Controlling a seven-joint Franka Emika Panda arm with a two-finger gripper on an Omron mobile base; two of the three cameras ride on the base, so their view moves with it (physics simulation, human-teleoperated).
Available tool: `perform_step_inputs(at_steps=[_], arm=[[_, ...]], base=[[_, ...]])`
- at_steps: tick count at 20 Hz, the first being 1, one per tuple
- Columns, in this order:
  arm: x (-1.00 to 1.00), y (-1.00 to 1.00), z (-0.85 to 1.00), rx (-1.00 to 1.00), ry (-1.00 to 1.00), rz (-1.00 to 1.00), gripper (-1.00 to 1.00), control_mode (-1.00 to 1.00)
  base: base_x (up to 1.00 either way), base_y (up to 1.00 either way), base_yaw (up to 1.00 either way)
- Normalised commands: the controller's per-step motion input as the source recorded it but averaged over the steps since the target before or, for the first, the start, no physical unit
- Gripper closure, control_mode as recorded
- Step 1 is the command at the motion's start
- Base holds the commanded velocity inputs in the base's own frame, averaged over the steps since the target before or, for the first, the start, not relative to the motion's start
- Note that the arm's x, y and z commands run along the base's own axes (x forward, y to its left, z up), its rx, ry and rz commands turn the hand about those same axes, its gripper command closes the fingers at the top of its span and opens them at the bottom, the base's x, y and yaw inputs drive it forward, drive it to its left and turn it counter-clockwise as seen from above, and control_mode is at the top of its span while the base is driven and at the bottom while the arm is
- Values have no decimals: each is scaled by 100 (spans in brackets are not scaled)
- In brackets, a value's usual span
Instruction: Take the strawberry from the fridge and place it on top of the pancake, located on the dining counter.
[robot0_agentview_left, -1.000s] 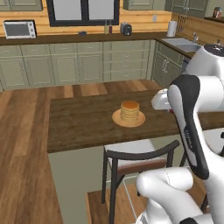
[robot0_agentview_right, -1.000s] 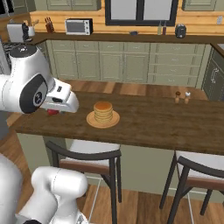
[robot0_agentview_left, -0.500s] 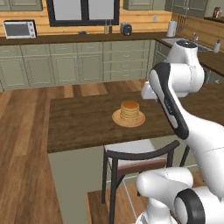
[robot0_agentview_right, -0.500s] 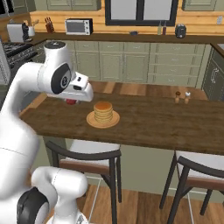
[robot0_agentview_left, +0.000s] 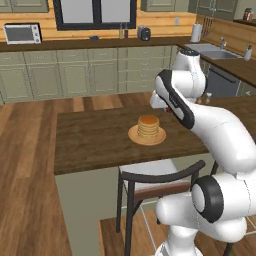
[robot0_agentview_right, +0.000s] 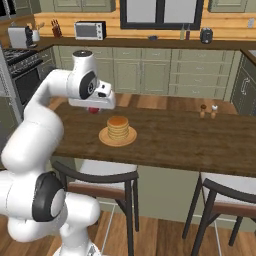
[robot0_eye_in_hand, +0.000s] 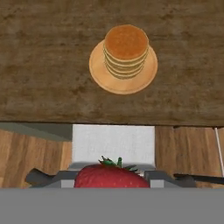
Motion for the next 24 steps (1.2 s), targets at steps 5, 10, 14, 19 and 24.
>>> perform_step_inputs(at_steps=[5, 10, 14, 19, 24], arm=[[100, 0, -58, -6, 1, 4, 100, -100], [100, -6, -51, -3, 2, 4, 100, -100], [95, -24, -32, 0, 0, 5, 100, -100], [82, -18, -45, 0, 1, 4, 100, -100], [56, 0, -40, 0, 2, 0, 100, -100]], base=[[0, 0, 0], [0, 0, 0], [0, 0, 0], [0, 0, 0], [0, 0, 0]])
